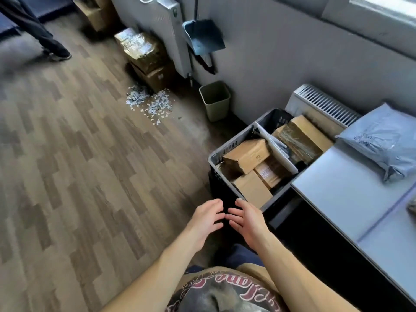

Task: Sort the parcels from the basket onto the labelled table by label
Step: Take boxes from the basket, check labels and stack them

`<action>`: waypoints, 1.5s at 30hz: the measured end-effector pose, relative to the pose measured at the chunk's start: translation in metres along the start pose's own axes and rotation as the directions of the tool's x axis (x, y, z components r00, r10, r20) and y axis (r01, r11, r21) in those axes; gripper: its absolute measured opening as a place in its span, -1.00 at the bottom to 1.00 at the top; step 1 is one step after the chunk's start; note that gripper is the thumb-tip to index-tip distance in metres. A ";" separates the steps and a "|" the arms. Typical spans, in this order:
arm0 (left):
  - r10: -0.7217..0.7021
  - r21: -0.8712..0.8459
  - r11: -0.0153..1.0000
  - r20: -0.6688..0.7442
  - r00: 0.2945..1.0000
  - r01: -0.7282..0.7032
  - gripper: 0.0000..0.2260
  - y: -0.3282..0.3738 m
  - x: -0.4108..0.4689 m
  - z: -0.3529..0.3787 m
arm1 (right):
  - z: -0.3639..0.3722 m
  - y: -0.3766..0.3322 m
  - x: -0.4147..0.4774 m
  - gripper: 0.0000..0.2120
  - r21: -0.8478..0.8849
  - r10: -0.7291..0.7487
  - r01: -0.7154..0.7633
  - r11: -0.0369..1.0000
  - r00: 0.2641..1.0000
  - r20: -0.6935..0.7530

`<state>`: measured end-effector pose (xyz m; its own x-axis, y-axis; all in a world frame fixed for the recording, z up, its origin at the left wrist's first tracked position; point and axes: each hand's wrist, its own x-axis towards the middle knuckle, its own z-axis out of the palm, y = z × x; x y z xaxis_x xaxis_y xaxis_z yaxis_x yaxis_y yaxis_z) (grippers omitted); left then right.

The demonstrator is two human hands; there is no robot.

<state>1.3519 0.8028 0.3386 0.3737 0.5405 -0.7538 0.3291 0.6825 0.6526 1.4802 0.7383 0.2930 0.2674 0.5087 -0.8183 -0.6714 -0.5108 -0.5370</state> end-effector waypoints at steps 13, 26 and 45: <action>-0.141 0.080 0.988 0.136 0.981 0.131 -0.57 0.136 0.159 0.004 | 0.030 -0.112 0.104 -0.76 0.049 0.035 -0.026 0.998 0.979 -0.199; -0.532 0.528 0.786 0.312 0.787 0.323 -0.54 0.229 0.366 -0.007 | 0.065 -0.147 0.211 -0.39 0.010 0.269 -0.344 0.939 0.716 -0.645; -0.639 0.739 0.589 0.177 0.749 0.327 -0.60 0.239 0.463 -0.042 | 0.045 -0.173 0.320 -0.23 0.076 0.251 -0.301 0.951 0.601 -0.759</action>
<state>1.5672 1.2371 0.1427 0.2230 -0.1181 -0.9676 0.9571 0.2149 0.1944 1.6509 1.0212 0.1334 0.5169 -0.3488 -0.7817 -0.7715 -0.5856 -0.2488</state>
